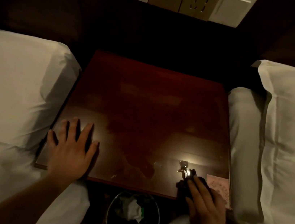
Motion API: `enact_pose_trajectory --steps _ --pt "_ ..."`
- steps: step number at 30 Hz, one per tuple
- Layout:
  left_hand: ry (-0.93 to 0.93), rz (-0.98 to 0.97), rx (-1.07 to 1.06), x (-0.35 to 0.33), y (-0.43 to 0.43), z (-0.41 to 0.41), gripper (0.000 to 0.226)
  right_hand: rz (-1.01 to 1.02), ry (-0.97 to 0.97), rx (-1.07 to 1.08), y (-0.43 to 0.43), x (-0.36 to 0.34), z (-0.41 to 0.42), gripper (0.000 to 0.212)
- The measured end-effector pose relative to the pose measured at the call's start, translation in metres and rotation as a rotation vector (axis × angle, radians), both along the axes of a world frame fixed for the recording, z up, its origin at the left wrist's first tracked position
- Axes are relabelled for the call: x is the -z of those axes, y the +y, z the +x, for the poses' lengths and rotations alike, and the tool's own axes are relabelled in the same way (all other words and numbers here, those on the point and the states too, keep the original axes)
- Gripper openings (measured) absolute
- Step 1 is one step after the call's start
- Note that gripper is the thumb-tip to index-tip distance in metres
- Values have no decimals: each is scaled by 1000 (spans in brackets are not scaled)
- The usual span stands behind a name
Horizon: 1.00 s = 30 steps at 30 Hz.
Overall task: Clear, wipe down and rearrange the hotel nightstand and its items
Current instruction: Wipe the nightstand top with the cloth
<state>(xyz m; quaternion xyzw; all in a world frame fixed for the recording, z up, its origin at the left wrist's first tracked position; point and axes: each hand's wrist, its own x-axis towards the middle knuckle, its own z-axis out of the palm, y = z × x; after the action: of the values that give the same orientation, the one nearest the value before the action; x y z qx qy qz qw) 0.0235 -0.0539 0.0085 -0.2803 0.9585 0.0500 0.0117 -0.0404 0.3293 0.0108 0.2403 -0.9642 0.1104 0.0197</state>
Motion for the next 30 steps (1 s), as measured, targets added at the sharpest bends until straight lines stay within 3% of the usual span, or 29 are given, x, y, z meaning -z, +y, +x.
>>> enact_pose_trajectory --steps 3,8,11,14,18,21,26,30 --pt "15 2 -5 2 -1 -1 64 -58 -10 93 -5 -2 -41 39" --pt "14 1 -6 6 -3 1 64 -231 -95 456 -31 -14 -105 36" --pt "11 -1 -5 8 -5 1 63 -267 -111 315 -41 -9 -44 36" --pt "15 -7 -13 15 -8 0 62 -130 -121 106 -41 2 -7 37" --pt "37 -66 7 24 -12 2 63 -65 -57 406 -44 -3 -102 38" --pt "67 -96 6 28 -12 2 64 -83 -91 496 -45 -22 -149 35" --pt "73 -90 24 31 -13 2 65 -201 -215 437 -46 -24 -87 56" --pt "74 -99 25 31 -12 3 67 -6 -196 206 -48 -14 -18 68"
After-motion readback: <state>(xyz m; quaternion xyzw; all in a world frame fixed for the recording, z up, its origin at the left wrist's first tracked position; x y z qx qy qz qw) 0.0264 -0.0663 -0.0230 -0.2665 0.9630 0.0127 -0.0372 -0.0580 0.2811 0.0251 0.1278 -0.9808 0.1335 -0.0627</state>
